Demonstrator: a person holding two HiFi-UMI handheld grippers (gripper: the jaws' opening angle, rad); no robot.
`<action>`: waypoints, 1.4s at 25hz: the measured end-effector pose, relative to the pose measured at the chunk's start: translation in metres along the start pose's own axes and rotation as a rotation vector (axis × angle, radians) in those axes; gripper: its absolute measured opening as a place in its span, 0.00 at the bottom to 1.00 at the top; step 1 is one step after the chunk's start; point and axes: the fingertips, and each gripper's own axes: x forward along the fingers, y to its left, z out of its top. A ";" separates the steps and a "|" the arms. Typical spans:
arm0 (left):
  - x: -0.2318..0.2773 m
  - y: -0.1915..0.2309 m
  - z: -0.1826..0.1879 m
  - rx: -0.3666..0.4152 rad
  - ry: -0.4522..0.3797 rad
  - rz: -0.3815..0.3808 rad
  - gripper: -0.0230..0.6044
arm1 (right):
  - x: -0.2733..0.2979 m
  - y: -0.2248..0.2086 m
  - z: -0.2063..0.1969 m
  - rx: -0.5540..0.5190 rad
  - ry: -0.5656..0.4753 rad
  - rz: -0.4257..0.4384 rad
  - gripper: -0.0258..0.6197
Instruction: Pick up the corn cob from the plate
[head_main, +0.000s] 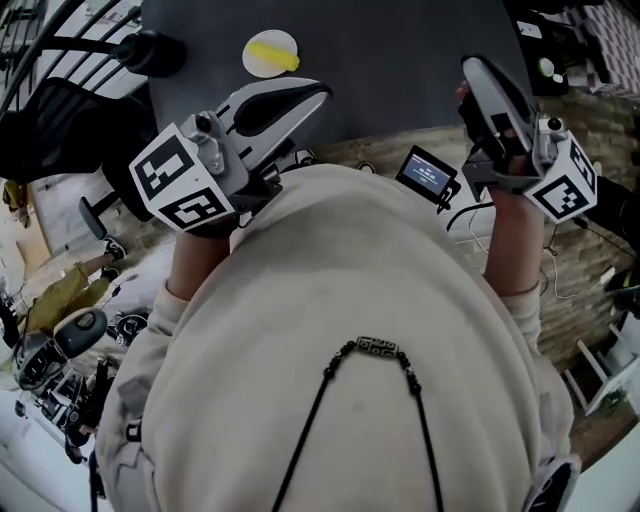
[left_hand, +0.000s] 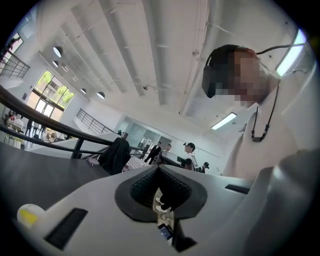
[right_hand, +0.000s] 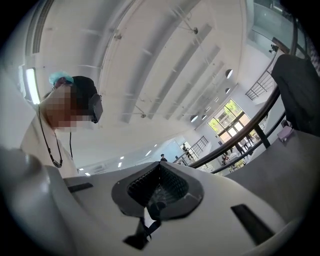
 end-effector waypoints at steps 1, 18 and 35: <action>-0.004 -0.001 -0.004 -0.009 -0.005 -0.008 0.04 | 0.003 0.003 -0.004 -0.019 0.018 0.000 0.06; -0.043 -0.004 0.026 -0.037 -0.195 -0.067 0.04 | 0.079 0.000 -0.046 -0.128 0.326 -0.102 0.06; -0.065 -0.034 0.038 0.009 -0.208 -0.087 0.04 | 0.118 0.010 -0.058 -0.143 0.479 -0.054 0.07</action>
